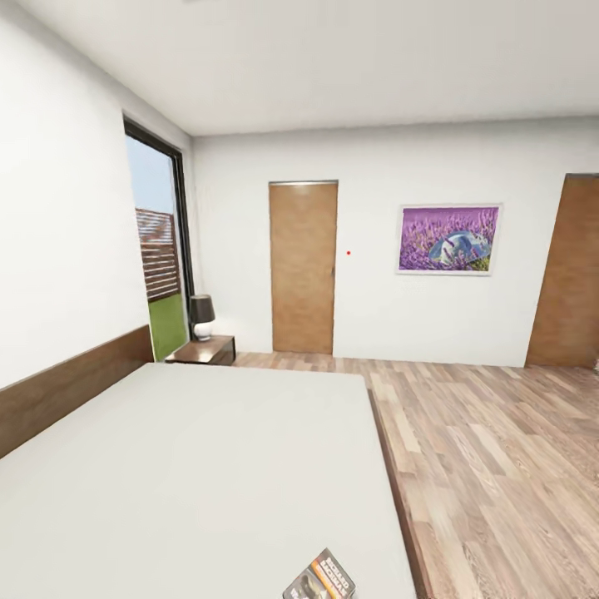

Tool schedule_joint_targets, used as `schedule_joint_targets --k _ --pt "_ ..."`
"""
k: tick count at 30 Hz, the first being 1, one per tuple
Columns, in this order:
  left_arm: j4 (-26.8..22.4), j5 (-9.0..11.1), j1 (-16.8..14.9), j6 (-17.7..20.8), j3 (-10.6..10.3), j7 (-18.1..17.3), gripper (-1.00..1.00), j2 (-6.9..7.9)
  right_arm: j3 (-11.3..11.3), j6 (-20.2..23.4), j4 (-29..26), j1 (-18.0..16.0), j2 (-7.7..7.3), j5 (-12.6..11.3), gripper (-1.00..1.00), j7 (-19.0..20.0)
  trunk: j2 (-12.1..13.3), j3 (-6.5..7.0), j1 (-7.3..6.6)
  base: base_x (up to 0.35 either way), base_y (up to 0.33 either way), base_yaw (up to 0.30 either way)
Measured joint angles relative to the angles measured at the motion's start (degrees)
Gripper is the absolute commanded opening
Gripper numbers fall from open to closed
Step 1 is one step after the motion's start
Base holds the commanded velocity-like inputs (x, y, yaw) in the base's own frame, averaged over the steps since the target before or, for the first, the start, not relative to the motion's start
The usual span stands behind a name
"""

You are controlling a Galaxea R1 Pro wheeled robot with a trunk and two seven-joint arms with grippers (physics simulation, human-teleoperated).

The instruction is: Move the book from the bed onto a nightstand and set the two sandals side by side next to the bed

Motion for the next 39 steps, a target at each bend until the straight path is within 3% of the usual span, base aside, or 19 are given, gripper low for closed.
schedule_joint_targets --k 24,39 --pt "0.0 0.0 0.0 0.0 0.0 0.0 1.00 0.02 0.0 0.0 0.0 0.0 0.01 0.0 1.00 0.0 0.0 0.07 0.00 0.000 0.000 -0.285" --pt "-0.1 0.0 0.0 0.0 0.0 0.0 1.00 0.05 0.0 0.0 0.0 0.0 0.01 0.1 1.00 0.1 0.0 -0.08 0.00 0.000 0.000 0.026"
